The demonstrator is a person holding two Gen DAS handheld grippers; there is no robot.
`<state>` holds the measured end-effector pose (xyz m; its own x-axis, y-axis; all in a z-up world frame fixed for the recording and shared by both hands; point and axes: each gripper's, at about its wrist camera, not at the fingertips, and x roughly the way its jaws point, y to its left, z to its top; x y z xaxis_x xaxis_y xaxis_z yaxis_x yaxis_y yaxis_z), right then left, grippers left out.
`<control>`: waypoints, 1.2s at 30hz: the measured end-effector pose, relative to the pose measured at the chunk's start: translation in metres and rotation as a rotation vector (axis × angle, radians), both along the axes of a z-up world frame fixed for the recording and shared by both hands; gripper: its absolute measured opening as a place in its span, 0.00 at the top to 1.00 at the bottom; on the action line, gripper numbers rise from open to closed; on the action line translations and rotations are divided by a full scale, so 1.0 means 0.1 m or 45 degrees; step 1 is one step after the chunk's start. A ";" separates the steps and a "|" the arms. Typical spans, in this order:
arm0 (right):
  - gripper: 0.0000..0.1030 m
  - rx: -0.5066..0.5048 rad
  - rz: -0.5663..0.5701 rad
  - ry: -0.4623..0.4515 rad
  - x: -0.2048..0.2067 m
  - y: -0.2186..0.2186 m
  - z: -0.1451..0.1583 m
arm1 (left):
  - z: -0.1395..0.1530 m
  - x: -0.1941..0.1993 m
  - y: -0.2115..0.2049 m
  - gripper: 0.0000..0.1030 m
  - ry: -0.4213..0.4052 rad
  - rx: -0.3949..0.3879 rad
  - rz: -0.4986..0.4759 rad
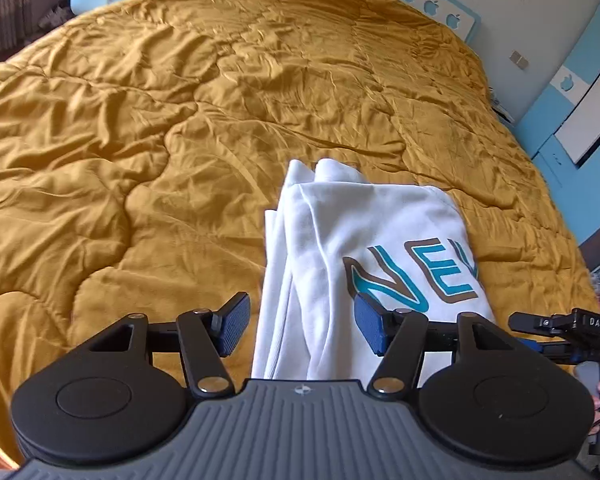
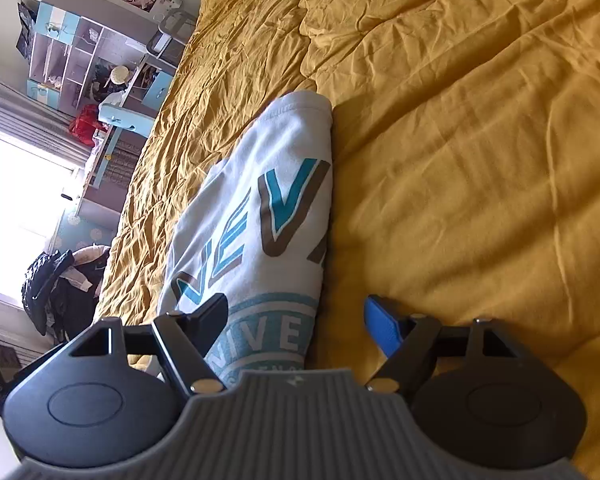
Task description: Fold small clothes
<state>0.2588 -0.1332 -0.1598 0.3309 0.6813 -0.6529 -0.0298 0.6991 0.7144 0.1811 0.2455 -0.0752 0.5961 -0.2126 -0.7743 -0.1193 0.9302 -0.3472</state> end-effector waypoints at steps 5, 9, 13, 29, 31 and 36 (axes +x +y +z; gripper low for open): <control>0.28 0.136 0.029 0.106 0.21 0.01 -0.18 | -0.39 0.46 0.37 0.31 0.163 -0.118 0.017; 0.27 0.211 0.111 0.161 0.30 0.11 -0.28 | -0.73 0.62 0.56 0.27 0.247 -0.423 -0.095; 0.26 0.290 0.145 0.222 0.40 0.23 -0.42 | -1.02 0.69 0.67 0.26 0.278 -0.685 -0.103; 0.70 0.034 0.176 0.062 0.35 0.73 -0.21 | -0.80 0.76 0.00 0.67 0.249 -0.506 -0.312; 0.73 -0.001 0.198 0.022 0.35 0.77 -0.10 | -0.65 0.71 -0.11 0.68 0.214 -0.406 -0.327; 0.75 -0.025 0.231 -0.032 0.39 0.77 0.10 | -0.43 0.67 -0.22 0.70 0.206 -0.320 -0.306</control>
